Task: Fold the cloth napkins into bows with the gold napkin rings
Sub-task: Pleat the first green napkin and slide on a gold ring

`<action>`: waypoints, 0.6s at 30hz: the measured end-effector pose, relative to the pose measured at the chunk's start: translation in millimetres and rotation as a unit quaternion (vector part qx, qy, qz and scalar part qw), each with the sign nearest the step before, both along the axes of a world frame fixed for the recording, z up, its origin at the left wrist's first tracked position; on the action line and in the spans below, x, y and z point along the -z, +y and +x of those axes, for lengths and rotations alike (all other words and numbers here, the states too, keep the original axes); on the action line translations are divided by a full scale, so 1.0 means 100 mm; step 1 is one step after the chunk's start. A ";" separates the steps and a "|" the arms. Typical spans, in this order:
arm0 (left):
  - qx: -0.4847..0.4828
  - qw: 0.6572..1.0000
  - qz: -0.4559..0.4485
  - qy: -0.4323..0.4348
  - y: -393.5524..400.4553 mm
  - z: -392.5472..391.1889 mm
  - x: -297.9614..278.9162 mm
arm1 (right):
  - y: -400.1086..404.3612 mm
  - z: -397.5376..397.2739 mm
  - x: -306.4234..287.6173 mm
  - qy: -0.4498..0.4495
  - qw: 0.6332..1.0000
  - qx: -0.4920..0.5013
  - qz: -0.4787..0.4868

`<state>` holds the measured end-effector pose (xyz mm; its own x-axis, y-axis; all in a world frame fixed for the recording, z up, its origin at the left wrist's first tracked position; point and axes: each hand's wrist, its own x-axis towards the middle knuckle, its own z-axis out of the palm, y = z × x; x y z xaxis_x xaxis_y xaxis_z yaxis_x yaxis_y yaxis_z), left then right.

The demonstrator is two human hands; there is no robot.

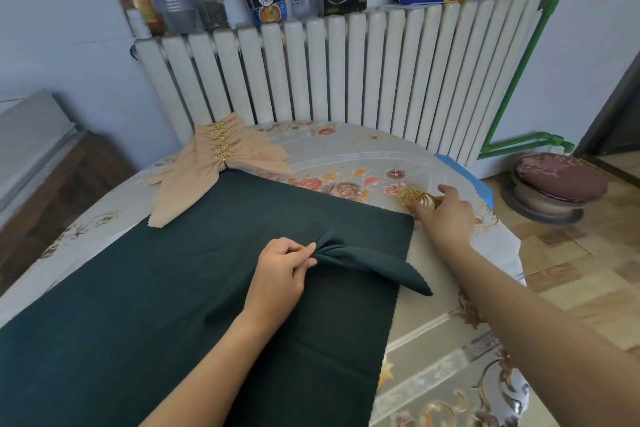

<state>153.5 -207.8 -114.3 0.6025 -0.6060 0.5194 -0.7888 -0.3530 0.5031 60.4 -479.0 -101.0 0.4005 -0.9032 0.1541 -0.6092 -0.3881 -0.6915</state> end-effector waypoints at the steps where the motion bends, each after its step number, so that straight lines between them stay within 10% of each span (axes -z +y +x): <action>1: 0.000 1.000 0.004 0.001 0.01 0.00 0.00 | 0.00 -0.01 0.01 0.005 1.000 -0.011 -0.007; 18: -0.067 0.997 -0.001 0.049 0.51 -0.13 -0.27 | 0.88 -0.93 -0.23 -0.190 0.951 -0.185 0.159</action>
<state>140.0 -156.6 -86.9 0.7259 -0.5158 0.4550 -0.6816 -0.4506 0.5766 -32.4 -391.5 -78.3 0.6701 -0.7362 0.0948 -0.1531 -0.2620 -0.9528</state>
